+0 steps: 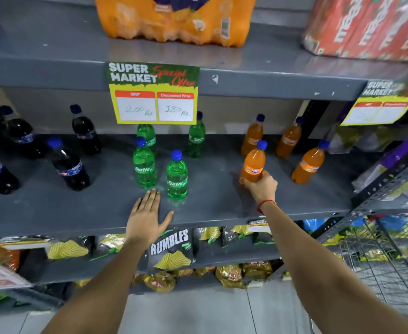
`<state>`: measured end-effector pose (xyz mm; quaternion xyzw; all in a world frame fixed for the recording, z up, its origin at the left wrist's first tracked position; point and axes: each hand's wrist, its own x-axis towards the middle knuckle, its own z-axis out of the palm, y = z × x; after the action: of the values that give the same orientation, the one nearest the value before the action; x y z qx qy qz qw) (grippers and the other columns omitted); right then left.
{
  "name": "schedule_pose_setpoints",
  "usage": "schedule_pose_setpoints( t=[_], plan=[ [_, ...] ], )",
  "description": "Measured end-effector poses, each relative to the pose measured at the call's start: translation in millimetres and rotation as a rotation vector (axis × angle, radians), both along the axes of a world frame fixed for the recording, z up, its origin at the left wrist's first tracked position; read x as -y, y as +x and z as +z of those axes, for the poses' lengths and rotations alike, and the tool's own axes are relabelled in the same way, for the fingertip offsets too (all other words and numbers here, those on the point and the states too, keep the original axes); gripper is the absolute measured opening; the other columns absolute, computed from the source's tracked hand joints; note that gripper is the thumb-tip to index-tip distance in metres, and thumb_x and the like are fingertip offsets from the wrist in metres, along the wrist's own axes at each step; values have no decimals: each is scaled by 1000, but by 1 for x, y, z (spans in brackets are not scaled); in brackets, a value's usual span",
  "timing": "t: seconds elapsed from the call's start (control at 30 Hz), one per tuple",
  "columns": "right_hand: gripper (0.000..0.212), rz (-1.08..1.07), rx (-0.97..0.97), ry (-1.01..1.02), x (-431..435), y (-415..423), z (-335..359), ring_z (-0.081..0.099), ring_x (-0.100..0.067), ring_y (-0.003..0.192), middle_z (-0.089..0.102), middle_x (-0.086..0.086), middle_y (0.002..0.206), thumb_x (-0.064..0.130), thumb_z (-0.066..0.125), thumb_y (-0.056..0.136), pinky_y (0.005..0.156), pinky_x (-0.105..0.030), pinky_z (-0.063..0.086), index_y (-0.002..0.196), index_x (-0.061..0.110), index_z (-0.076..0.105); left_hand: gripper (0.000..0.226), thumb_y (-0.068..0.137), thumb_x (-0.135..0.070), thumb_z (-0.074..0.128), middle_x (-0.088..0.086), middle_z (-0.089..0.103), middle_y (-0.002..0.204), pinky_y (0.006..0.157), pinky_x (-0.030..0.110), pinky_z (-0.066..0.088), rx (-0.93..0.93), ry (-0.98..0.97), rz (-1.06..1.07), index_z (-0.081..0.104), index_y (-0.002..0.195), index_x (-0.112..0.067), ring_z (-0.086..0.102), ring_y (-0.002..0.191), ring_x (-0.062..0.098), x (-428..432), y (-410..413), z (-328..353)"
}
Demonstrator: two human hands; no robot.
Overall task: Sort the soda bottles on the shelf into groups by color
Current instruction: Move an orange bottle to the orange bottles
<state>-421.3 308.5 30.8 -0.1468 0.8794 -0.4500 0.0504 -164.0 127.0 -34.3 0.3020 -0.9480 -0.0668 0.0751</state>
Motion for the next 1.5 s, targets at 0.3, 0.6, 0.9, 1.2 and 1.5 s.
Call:
schedule_pose_setpoints(
  t=[0.3, 0.6, 0.9, 1.2, 1.5],
  plan=[
    [43, 40, 42, 54, -26, -51, 1, 59, -38, 104, 67, -23, 109, 23, 78, 71, 91, -40, 45, 103, -1, 60, 89, 87, -66, 8, 17, 47, 138, 105, 42, 31, -3, -48, 24, 43, 132, 3, 41, 129, 27, 1, -4, -2],
    [79, -36, 108, -189, -25, -43, -14, 51, -31, 118, 53, -16, 130, 30, 84, 62, 101, -44, 43, 127, 10, 44, 89, 87, -66, 9, 18, 47, 138, 105, 43, 30, -16, -33, 31, 44, 132, 3, 42, 128, 28, -1, -5, -1],
    [58, -148, 22, -208, -15, -37, -21, 51, -33, 114, 52, -20, 123, 21, 76, 74, 97, -42, 43, 121, 3, 48, 88, 88, -66, 9, 18, 47, 137, 105, 42, 29, -8, -23, 45, 45, 131, 2, 43, 128, 28, -3, -6, 1],
    [70, -172, 42, -235, -14, -24, -23, 46, -34, 121, 45, -21, 130, 21, 76, 73, 102, -43, 39, 131, 3, 40, 90, 86, -66, 7, 17, 43, 141, 107, 43, 29, 7, -32, 44, 42, 133, 2, 38, 131, 26, -2, -6, 0],
    [56, 7, -3, -374, 28, 109, -40, 51, -19, 101, 51, -11, 116, 26, 78, 72, 91, -35, 45, 118, 8, 51, 88, 88, -64, 6, 19, 45, 138, 105, 45, 32, 16, -18, 33, 42, 132, 4, 41, 129, 28, -4, -6, 5]
  ],
)
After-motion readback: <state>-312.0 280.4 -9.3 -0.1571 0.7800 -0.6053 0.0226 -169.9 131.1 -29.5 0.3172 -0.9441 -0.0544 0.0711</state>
